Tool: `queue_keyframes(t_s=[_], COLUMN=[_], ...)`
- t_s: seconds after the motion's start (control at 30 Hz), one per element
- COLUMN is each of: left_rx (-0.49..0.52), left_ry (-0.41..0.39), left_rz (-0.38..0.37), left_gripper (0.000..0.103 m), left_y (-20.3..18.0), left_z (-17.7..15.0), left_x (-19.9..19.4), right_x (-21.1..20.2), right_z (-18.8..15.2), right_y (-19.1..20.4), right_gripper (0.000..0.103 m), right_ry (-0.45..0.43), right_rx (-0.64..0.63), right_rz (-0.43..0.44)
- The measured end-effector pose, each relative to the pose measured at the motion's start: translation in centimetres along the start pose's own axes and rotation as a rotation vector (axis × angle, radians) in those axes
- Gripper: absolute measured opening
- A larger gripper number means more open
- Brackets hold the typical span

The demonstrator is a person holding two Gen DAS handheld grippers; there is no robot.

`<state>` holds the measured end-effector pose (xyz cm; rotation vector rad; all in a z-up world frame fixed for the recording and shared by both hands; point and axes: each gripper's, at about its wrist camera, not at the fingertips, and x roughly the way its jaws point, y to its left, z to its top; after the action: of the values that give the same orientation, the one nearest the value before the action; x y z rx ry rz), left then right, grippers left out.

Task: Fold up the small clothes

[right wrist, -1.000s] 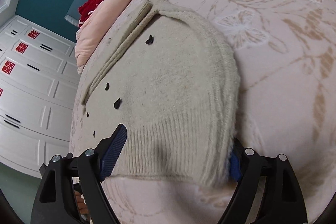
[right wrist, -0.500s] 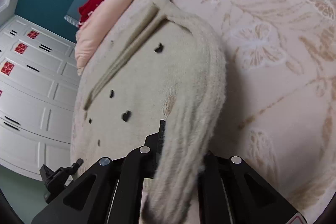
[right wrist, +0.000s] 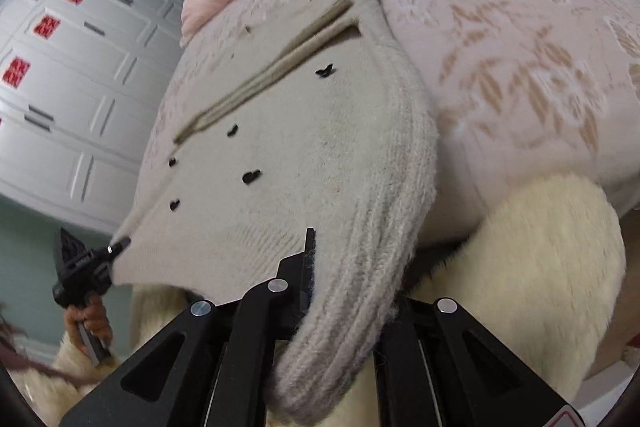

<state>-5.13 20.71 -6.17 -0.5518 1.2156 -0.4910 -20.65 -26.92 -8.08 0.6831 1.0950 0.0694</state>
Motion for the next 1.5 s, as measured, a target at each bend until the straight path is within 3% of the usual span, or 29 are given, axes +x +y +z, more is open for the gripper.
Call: queue_keyframes(t_s=[0.17,0.27,0.4,0.5,0.6,0.67,0.8,0.9,0.93,0.97,1.0,1.03,1.13,1.23,1.33,1.43,1.47,1.5], left_rx=[0.079,0.113,0.146,0.118,0.138,0.146,0.039,-0.006,0.023,0.064,0.104,0.145,0.255,0.314,0.368,0.326,0.308,0.302], left_ry=[0.122,0.092,-0.028,-0.069,-0.132,-0.174,-0.098,-0.136,-0.169,-0.206,-0.241,-0.269,-0.239,-0.19,-0.149,-0.109,-0.087,-0.058], left_rz=[0.003,-0.006,-0.054,-0.075,-0.04,0.028,0.128,0.191,0.203,0.214,0.226,0.227,0.209,0.253,0.256,0.286,0.262,0.231], left_gripper=[0.008,0.008,0.008,0.008,0.009,0.009,0.02,0.031,0.044,0.054,0.075,0.09,0.092,0.092,0.092,0.091,0.088,0.073], left_y=[-0.5,-1.9,-4.1,-5.5,-6.9,-7.6,-5.8,-4.2,-4.1,-4.1,-4.2,-4.3,-4.4,-5.1,-5.7,-5.3,-5.2,-5.3], left_z=[-5.2,-5.0,-0.7,3.5,8.0,11.0,15.3,15.7,15.5,15.2,14.9,14.5,14.3,15.0,16.4,17.9,18.1,18.3], left_x=[-2.9,-4.9,-5.1,-2.7,0.0,2.4,9.1,9.8,9.0,8.1,7.1,6.1,5.9,8.3,11.9,15.1,15.7,16.3], right_x=[-2.8,-4.9,-5.8,-4.0,-2.3,-0.3,4.4,3.3,2.0,0.5,-0.8,-1.7,-1.7,1.0,4.1,6.6,7.2,7.7], right_z=[-6.0,-6.3,-2.1,2.4,7.4,11.0,14.8,14.5,14.1,13.5,12.9,12.7,12.9,14.4,16.2,18.0,18.3,18.5], right_y=[0.5,2.2,3.4,2.9,2.1,0.9,-2.4,-3.2,-3.3,-3.3,-3.2,-2.9,-1.5,-0.8,-0.8,-1.2,-1.2,-1.2], right_gripper=[0.007,0.007,0.007,0.007,0.007,0.012,0.029,0.04,0.059,0.072,0.073,0.073,0.075,0.079,0.079,0.079,0.075,0.071], right_ry=[0.133,0.106,-0.032,-0.104,-0.2,-0.218,-0.192,-0.278,-0.331,-0.39,-0.44,-0.458,-0.398,-0.331,-0.293,-0.271,-0.258,-0.246], right_rx=[-0.043,-0.103,-0.142,-0.076,0.0,0.091,0.277,0.315,0.314,0.31,0.289,0.245,0.083,-0.009,-0.027,0.008,0.023,0.037], right_rz=[0.084,0.146,0.179,0.187,0.208,0.21,0.138,0.106,0.12,0.106,0.074,0.036,-0.103,-0.18,-0.252,-0.312,-0.312,-0.31])
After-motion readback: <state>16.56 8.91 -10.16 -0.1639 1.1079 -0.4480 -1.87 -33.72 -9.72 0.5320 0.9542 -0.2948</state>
